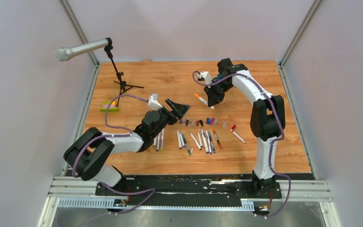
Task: Open the pen caps
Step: Open the pen cap from the pen.
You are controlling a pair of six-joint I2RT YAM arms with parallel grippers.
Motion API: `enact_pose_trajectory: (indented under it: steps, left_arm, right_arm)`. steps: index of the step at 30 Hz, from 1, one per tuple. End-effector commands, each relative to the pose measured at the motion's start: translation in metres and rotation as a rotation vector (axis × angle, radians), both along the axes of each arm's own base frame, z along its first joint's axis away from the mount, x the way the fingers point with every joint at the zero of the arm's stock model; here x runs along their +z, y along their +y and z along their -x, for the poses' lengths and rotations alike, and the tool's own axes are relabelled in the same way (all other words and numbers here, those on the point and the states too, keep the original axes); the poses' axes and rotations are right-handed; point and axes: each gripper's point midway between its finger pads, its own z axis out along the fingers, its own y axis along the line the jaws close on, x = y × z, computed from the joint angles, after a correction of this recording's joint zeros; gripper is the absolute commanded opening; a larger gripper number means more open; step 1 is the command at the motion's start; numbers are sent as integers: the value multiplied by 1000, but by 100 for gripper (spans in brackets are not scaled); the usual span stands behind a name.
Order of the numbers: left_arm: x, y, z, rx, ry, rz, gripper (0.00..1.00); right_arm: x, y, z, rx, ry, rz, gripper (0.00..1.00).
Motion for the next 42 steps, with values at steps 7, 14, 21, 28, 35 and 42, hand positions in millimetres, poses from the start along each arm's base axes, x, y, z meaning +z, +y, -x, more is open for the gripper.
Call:
enact_pose_trajectory:
  steps: [7, 14, 21, 28, 35, 42]
  left_arm:
    - [31, -29, -30, -25, -58, 245, 99]
    - [23, -41, -43, -27, -36, 233, 95]
    - [7, -51, -54, -31, 2, 171, 79]
    - [1, -55, -62, -22, 23, 109, 63]
    - [2, -57, -62, -36, 26, 90, 16]
    - [22, -52, -52, -53, -37, 119, 0]
  right_arm:
    - [45, 24, 44, 26, 78, -213, 0]
    - [45, 29, 61, 46, 114, -235, 0]
    - [50, 36, 73, 68, 120, -245, 0]
    - [49, 41, 79, 79, 125, -241, 0]
    - [49, 44, 83, 84, 126, -233, 0]
    - [59, 43, 96, 83, 139, -251, 29]
